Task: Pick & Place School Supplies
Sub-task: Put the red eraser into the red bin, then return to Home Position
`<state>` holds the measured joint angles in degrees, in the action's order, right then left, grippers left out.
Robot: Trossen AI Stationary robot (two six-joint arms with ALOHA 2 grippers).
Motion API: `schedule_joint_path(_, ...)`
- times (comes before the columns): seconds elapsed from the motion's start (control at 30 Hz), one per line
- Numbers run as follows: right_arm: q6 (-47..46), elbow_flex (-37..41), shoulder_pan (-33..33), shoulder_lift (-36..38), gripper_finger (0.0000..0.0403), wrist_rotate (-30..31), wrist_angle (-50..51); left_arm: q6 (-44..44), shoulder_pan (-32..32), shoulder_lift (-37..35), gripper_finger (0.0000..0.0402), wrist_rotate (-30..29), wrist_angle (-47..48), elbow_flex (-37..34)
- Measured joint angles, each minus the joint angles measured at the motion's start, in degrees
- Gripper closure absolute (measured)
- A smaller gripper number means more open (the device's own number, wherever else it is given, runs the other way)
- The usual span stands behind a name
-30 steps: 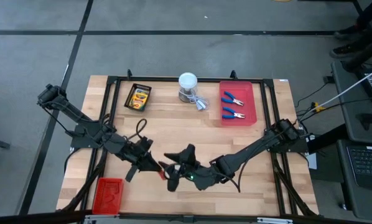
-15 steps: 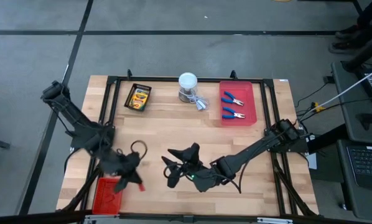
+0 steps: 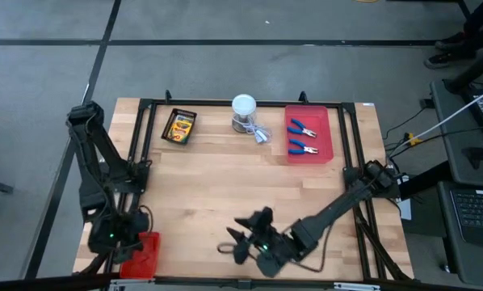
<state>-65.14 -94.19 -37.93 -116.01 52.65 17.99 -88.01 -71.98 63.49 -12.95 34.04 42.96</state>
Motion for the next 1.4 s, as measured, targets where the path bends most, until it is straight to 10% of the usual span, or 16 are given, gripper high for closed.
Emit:
schedule_joint_path(0.23, -14.5, 0.0, -5.1, 0.0, 0.0205, -2.0, 11.9, -6.8, -4.8, 4.6, 0.0388, -2.5, 0.2, -2.0)
schedule_joint_path(0.5, -24.3, 0.0, -8.8, 0.0, 0.0205, -4.1, 20.1, -9.5, -5.2, 6.6, 0.0287, -5.1, 0.7, -5.0)
schedule_joint_path(0.8, -30.8, 0.0, -12.6, 0.0, 0.0205, -1.6, 23.3, 9.7, -1.7, 2.6, 0.0197, -11.8, 3.4, -1.1)
schedule_joint_path(1.0, -42.4, 0.0, -14.3, 0.0, 0.0205, 3.8, 32.3, 51.7, 21.5, -6.6, 0.0216, -12.7, 0.8, 1.5)
schedule_joint_path(1.1, -45.0, 0.0, -14.9, 0.2, 0.0205, 3.9, 33.5, 68.9, 40.0, -11.3, 0.0233, -3.6, -13.6, -0.7)
schedule_joint_path(1.27, -47.7, 0.0, -16.6, 1.9, 0.0205, 11.0, 32.5, 76.2, 64.5, -17.6, 0.0264, 18.5, -23.7, -6.6)
schedule_joint_path(1.4, -50.1, 0.0, -17.7, 3.0, 0.0205, 15.1, 32.1, 81.9, 71.8, -24.2, 0.0283, 21.4, -23.6, -10.6)
